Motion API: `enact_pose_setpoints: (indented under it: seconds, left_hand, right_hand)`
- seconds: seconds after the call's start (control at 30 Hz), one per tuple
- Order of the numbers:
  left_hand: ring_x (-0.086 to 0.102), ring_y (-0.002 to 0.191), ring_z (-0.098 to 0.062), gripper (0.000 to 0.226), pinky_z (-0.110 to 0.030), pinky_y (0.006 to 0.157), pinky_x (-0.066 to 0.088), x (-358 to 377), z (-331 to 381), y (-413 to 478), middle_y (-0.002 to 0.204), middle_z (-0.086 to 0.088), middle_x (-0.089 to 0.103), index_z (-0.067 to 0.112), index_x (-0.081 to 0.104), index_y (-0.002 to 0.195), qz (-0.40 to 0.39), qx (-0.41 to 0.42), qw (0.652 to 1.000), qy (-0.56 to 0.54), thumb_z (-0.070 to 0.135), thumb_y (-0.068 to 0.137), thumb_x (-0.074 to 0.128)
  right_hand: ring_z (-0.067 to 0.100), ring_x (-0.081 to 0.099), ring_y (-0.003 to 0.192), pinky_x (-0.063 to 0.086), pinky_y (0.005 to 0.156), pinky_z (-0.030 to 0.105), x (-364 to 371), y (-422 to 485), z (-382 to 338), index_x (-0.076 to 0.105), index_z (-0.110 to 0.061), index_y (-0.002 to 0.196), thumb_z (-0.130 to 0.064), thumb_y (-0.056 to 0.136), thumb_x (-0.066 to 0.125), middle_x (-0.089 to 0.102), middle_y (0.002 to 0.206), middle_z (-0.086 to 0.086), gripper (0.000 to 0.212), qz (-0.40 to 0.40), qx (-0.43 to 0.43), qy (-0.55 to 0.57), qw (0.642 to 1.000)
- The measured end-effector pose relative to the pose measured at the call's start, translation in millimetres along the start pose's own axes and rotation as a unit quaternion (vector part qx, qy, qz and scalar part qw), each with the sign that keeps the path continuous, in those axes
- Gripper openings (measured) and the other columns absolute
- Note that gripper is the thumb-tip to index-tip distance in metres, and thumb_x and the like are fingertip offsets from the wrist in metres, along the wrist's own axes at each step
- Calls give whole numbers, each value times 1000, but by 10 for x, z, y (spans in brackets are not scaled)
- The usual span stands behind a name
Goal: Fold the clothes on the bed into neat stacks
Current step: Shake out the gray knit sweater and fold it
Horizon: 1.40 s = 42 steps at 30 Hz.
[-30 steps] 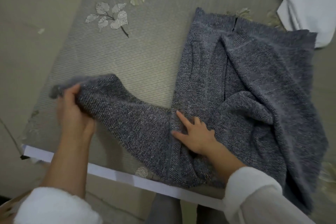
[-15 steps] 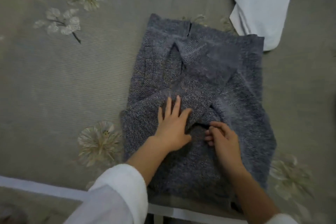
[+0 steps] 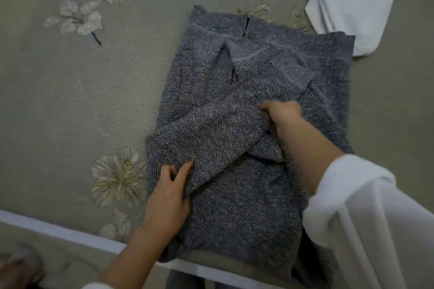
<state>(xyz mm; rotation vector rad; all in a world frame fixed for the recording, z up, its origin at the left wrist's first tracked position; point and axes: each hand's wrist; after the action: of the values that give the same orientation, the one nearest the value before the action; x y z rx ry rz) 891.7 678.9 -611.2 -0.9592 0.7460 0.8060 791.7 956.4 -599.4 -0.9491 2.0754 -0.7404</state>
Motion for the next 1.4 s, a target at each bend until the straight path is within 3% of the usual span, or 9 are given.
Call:
enact_pose_setpoints:
  seconds: [0.13, 0.23, 0.33, 0.43, 0.57, 0.7, 1.03, 1.2, 1.4]
  left_hand:
    - [41, 64, -15, 70, -27, 44, 38, 66, 102, -12, 106, 1, 32, 26, 39, 142, 21, 13, 1000, -13, 7, 80, 64]
    - [40, 73, -13, 65, -27, 52, 42, 84, 236, 19, 108, 3, 32, 31, 35, 145, -23, 55, 998, 6, 25, 85, 59]
    - [45, 89, -9, 67, -28, 72, 47, 81, 291, 77, 108, 9, 35, 35, 35, 144, -71, 41, 997, -16, 63, 84, 36]
    - [39, 122, -19, 59, -41, 101, 42, 12, 305, 198, 130, -2, 48, 23, 54, 135, 77, 71, 994, -31, 57, 92, 32]
    - [-22, 145, -25, 69, -45, 117, -7, 107, 143, 367, 160, -5, -14, 41, 2, 151, 19, 75, 993, 91, 69, 90, 18]
    - [-29, 142, -27, 75, -47, 115, -17, 335, -84, 376, 156, -7, -27, 42, -16, 147, -19, 74, 987, 144, 76, 86, 10]
    - [-39, 137, -24, 75, -47, 114, -18, 284, -66, 337, 152, -7, -36, 40, -30, 142, -62, 70, 990, 102, 71, 87, 10]
    - [-21, 145, -22, 71, -39, 116, -14, 145, -91, -340, 159, -1, -18, 32, -8, 152, -44, 199, 977, 56, 61, 92, 19]
    - [-33, 139, -31, 90, -43, 114, -16, 282, -225, -670, 152, -8, -35, 32, -33, 142, -137, 226, 952, 152, 62, 88, 33]
  right_hand:
    - [13, 55, 75, 43, 54, 25, -153, 62, -237, 48, -16, 99, -1, 73, 66, 55, 89, -1, 35, 76, -145, 126, 978]
    - [18, 59, 102, 50, 88, 33, -403, 130, -84, 42, -18, 115, -8, 79, 65, 57, 113, 1, 43, 122, -231, -3, 965]
    - [34, 31, 135, 28, 112, 45, -513, 212, 227, 22, -6, 144, -21, 82, 69, 32, 144, 17, 80, 134, -167, -225, 950]
    - [30, 8, 144, 6, 115, 51, -370, 42, 416, 8, -22, 152, -44, 87, 58, 10, 156, 10, 85, 129, -312, -329, 882]
    - [25, -16, 146, -8, 112, 52, -149, -165, 848, -2, -45, 149, -71, 87, 28, -13, 160, -1, 73, 31, -361, -468, 806]
    - [27, -26, 143, -6, 116, 56, -93, -195, 1247, -19, -46, 145, -73, 87, 12, -26, 158, 3, 71, 21, -330, -538, 775]
    - [17, -16, 146, -7, 116, 50, -367, -555, 1290, 1, -48, 149, -60, 95, 31, -10, 161, -9, 63, -12, -329, -494, 805]
    - [11, 0, 147, 8, 117, 46, -1035, -1273, 2037, 18, -36, 151, -58, 94, 38, 12, 160, -7, 64, 75, -318, -405, 854]
    - [24, -10, 148, 11, 120, 47, -1242, -1686, 2816, -15, -31, 147, -56, 85, 58, -16, 159, 1, 99, -22, -220, -460, 860]
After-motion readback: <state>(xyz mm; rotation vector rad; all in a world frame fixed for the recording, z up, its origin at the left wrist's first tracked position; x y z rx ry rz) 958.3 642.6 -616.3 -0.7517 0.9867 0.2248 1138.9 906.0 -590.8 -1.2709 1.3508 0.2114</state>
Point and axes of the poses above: each hand's wrist, its own y-axis towards the middle knuckle, its own x-axis out of the palm, z = x × y
